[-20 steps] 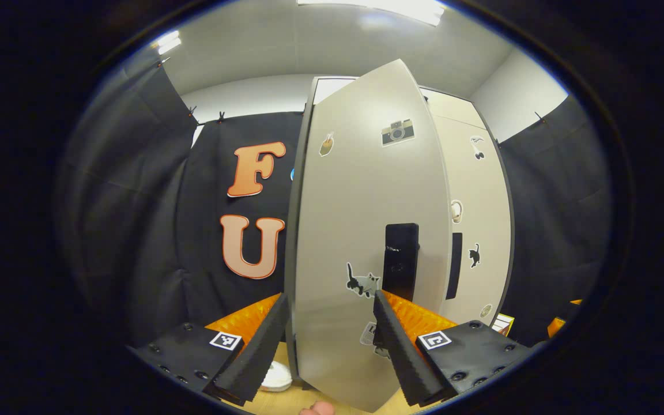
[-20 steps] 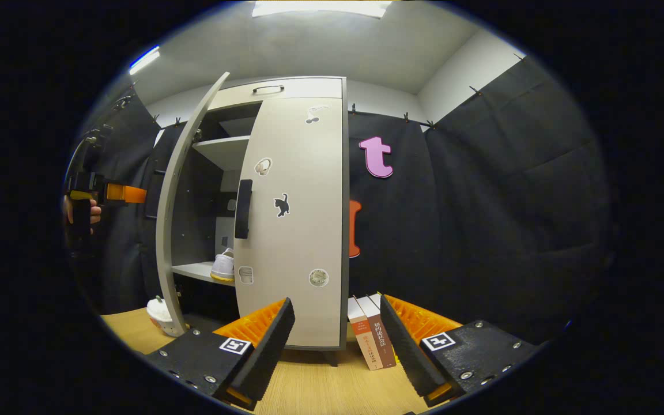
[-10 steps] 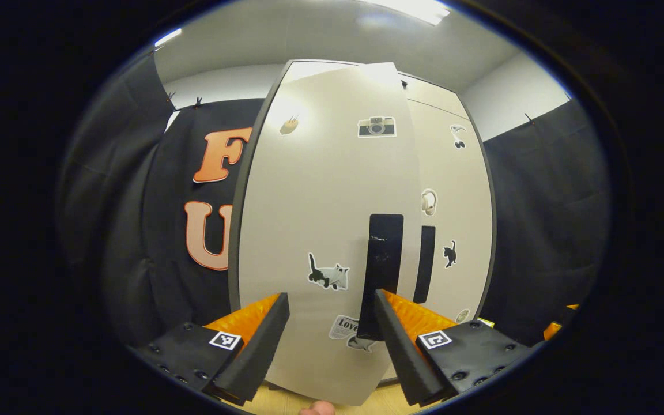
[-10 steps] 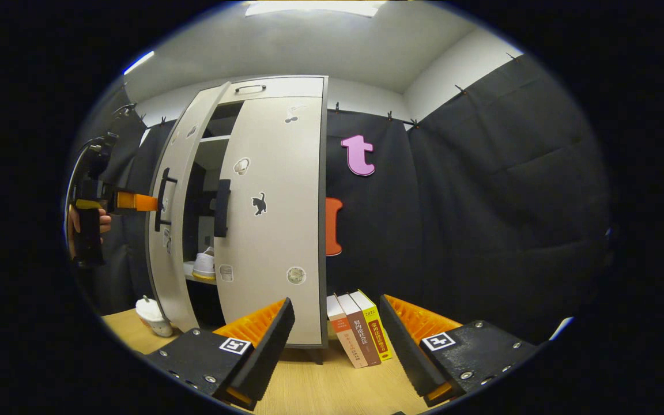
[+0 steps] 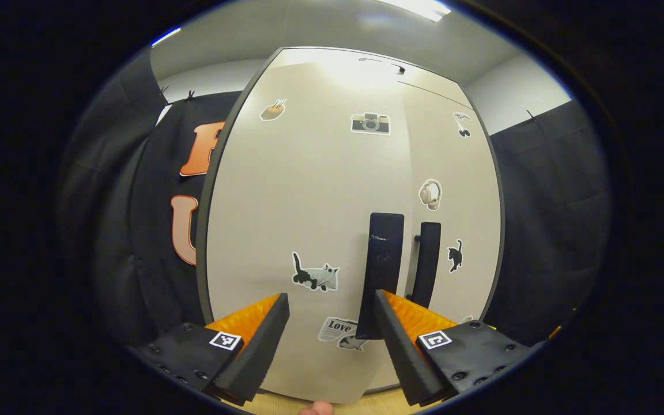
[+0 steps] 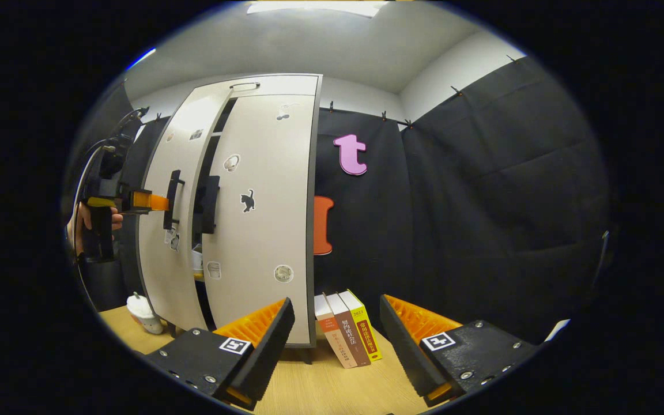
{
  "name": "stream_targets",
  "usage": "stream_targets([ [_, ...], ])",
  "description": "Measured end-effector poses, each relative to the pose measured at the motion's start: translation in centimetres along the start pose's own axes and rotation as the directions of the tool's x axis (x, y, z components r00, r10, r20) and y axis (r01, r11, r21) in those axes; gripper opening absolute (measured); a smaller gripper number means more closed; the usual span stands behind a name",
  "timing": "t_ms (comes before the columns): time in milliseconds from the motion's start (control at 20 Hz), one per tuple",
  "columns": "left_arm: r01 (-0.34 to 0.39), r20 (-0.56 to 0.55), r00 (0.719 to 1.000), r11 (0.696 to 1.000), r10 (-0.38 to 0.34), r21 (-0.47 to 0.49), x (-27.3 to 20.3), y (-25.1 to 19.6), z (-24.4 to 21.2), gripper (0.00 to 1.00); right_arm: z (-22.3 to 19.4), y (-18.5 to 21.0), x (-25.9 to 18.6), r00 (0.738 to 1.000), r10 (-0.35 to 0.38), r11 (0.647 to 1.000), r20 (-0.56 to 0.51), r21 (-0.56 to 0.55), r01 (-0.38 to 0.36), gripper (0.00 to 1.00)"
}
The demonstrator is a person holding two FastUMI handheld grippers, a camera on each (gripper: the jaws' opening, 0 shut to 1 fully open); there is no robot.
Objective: Grab one shoe with the right hand and put it into the shoe cabinet, grab the other shoe with the left hand and put it into the shoe cabinet; then close the right door with the right hand and the left door with the left hand.
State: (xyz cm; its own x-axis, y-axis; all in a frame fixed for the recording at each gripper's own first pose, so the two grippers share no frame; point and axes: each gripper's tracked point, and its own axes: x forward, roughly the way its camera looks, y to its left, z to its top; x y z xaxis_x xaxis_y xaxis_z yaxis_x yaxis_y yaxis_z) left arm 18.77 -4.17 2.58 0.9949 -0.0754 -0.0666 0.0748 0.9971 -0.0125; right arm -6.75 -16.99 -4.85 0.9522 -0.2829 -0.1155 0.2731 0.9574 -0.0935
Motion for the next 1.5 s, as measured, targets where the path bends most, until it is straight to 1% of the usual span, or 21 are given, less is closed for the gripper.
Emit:
stream_targets([
  [100, -0.006, 0.001, 1.0, 1.0, 0.006, 0.009, 0.8, -0.1, 0.0, 0.96, 0.0, -0.3, 0.1, 1.0, -0.01, 1.0, 0.0, -0.004, 0.01, 0.92],
  [150, -0.008, 0.004, 1.0, 1.0, 0.008, 0.012, 1.1, -0.1, 0.1, 0.99, 0.1, -0.5, 0.1, 1.0, -0.013, 1.0, 0.001, -0.004, 0.013, 0.92],
  [250, -0.007, 0.003, 1.0, 1.0, 0.007, 0.011, 2.0, -0.2, -0.1, 0.93, 0.1, -0.6, 0.3, 1.0, -0.016, 1.0, 0.0, -0.003, 0.016, 0.92],
  [300, -0.007, 0.002, 1.0, 1.0, 0.007, 0.007, 2.3, -0.2, -0.1, 0.96, 0.1, -0.6, 0.5, 1.0, -0.017, 1.0, 0.0, -0.005, 0.017, 0.92],
  [500, -0.008, 0.003, 1.0, 1.0, 0.008, -0.008, 3.5, -0.1, -0.3, 0.96, 0.1, -0.7, 0.5, 1.0, -0.018, 1.0, 0.0, -0.006, 0.018, 0.92],
  [750, -0.026, 0.004, 1.0, 0.999, 0.027, -0.03, 3.5, 0.2, -0.6, 0.96, 0.4, -0.4, 0.5, 1.0, -0.007, 1.0, 0.003, -0.014, 0.007, 0.92],
  [800, -0.034, -0.003, 0.999, 0.999, 0.034, -0.037, 3.2, 0.4, -0.8, 0.94, 0.5, -0.2, 0.5, 1.0, 0.001, 1.0, 0.003, -0.011, -0.001, 0.92],
  [850, -0.038, -0.005, 0.999, 0.998, 0.038, -0.044, 2.7, 0.5, -0.8, 0.99, 0.7, -0.1, 0.5, 1.0, 0.009, 1.0, 0.004, -0.007, -0.009, 0.92],
  [900, -0.039, -0.001, 0.999, 0.998, 0.039, -0.047, 1.8, 0.6, -0.6, 0.99, 0.8, 0.1, 0.6, 1.0, 0.014, 1.0, 0.008, -0.004, -0.014, 0.92],
  [1000, -0.036, 0.019, 0.999, 0.999, 0.037, -0.038, -0.3, 0.6, -0.1, 0.94, 1.1, 0.4, 0.7, 1.0, 0.023, 1.0, 0.018, -0.006, -0.023, 0.92],
  [1050, -0.036, 0.03, 0.999, 0.999, 0.037, -0.022, -1.5, 0.7, 0.2, 0.94, 1.0, 0.7, 0.8, 0.999, 0.03, 1.0, 0.018, -0.003, -0.03, 0.92],
  [1100, -0.042, 0.041, 0.998, 0.999, 0.042, -0.004, -2.9, 0.8, 0.5, 0.96, 0.9, 1.2, 0.8, 0.999, 0.04, 0.999, 0.014, 0.005, -0.04, 0.92],
  [1250, -0.048, 0.067, 0.997, 0.999, 0.047, 0.02, -7.2, 0.9, 1.0, 0.96, 0.5, 3.0, 1.0, 0.996, 0.085, 0.996, 0.004, 0.029, -0.085, 0.92],
  [1350, -0.071, 0.072, 0.995, 0.997, 0.069, 0.03, -9.8, 1.4, 0.6, 0.96, 0.4, 4.2, 0.9, 0.994, 0.113, 0.993, 0.005, 0.03, -0.113, 0.92],
  [1400, -0.096, 0.065, 0.994, 0.995, 0.094, 0.029, -11.1, 1.8, 0.0, 0.96, 0.3, 4.8, 0.8, 0.992, 0.128, 0.991, 0.005, 0.031, -0.128, 0.92],
  [1500, -0.122, 0.054, 0.991, 0.992, 0.12, 0.029, -13.4, 2.1, -1.2, 0.96, -0.1, 6.2, 0.7, 0.988, 0.155, 0.987, -0.002, 0.038, -0.155, 0.92],
])
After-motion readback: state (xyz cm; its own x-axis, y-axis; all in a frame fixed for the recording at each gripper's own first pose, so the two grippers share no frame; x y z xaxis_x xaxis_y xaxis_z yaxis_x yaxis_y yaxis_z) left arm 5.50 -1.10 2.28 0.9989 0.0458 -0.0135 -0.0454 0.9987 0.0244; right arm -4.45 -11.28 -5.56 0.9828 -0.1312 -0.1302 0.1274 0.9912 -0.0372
